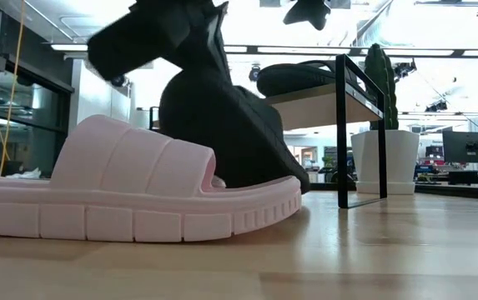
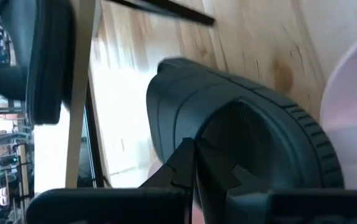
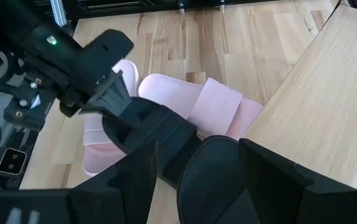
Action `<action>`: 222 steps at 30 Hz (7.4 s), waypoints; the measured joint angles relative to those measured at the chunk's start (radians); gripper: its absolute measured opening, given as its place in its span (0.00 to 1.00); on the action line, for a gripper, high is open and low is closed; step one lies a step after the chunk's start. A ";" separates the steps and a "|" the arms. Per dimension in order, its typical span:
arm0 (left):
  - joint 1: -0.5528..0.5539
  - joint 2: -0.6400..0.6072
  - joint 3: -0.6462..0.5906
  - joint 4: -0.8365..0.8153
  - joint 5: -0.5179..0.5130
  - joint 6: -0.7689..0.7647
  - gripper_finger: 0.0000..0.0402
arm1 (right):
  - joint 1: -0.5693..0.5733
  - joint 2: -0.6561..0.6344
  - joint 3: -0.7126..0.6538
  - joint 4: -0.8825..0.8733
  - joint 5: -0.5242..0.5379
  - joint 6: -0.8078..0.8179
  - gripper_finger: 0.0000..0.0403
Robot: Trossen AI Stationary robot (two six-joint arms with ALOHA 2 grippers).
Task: Pick and place slides into the shelf
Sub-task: Put the black slipper on the shelf
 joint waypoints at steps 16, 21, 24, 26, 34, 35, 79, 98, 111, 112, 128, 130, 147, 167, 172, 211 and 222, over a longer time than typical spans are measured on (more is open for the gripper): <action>-0.060 -0.028 0.131 -0.138 -0.041 -0.048 0.00 | 0.000 0.000 0.000 -0.002 0.012 0.000 0.52; -0.059 -0.028 0.193 -0.190 -0.064 -0.047 0.00 | 0.000 0.000 0.000 -0.002 0.021 0.000 0.52; -0.059 -0.028 0.223 -0.217 -0.077 -0.048 0.00 | 0.000 0.000 0.000 -0.002 0.031 0.000 0.52; -0.059 -0.028 0.234 -0.235 -0.078 -0.050 0.00 | 0.000 0.000 0.000 -0.004 0.038 0.000 0.52; -0.072 -0.028 0.263 -0.339 -0.060 -0.122 0.00 | 0.000 0.000 0.000 -0.011 0.038 0.000 0.52; -0.077 -0.028 0.263 -0.348 -0.061 -0.125 0.00 | 0.000 0.000 0.000 -0.011 0.038 0.000 0.52; -0.205 -0.106 0.546 -0.564 -0.284 -0.115 0.00 | 0.000 0.001 0.000 -0.012 0.057 -0.007 0.52; -0.060 -0.113 0.545 -0.563 -0.311 -0.032 0.00 | -0.020 0.001 0.000 -0.032 0.257 -0.045 0.52; 0.043 -0.113 0.545 -0.564 -0.306 0.008 0.00 | -0.083 0.001 0.022 -0.039 0.503 -0.041 0.52; 0.051 -0.113 0.545 -0.564 -0.305 0.012 0.00 | -0.087 -0.002 0.031 -0.040 0.508 -0.045 0.52; 0.185 -0.112 0.544 -0.564 -0.288 0.044 0.00 | -0.094 -0.060 0.208 -0.100 0.534 -0.057 0.52; 0.197 -0.112 0.544 -0.564 -0.279 0.054 0.00 | -0.094 -0.075 0.213 -0.099 0.534 -0.057 0.52; 0.271 -0.111 0.544 -0.227 -0.116 0.371 0.00 | -0.093 -0.119 0.213 -0.183 0.523 -0.011 0.52; 0.370 -0.127 0.544 -0.194 0.048 0.510 0.00 | -0.091 -0.118 0.213 -0.221 0.486 -0.012 0.52; 0.406 -0.180 0.544 -0.167 0.072 0.542 0.00 | -0.091 -0.118 0.213 -0.225 0.486 -0.013 0.52; 0.455 -0.388 0.527 -0.146 0.272 0.614 0.00 | -0.090 -0.118 0.213 -0.203 0.497 -0.016 0.52; 0.492 -0.448 0.518 -0.143 0.340 0.601 0.00 | -0.090 -0.118 0.212 -0.203 0.479 -0.014 0.52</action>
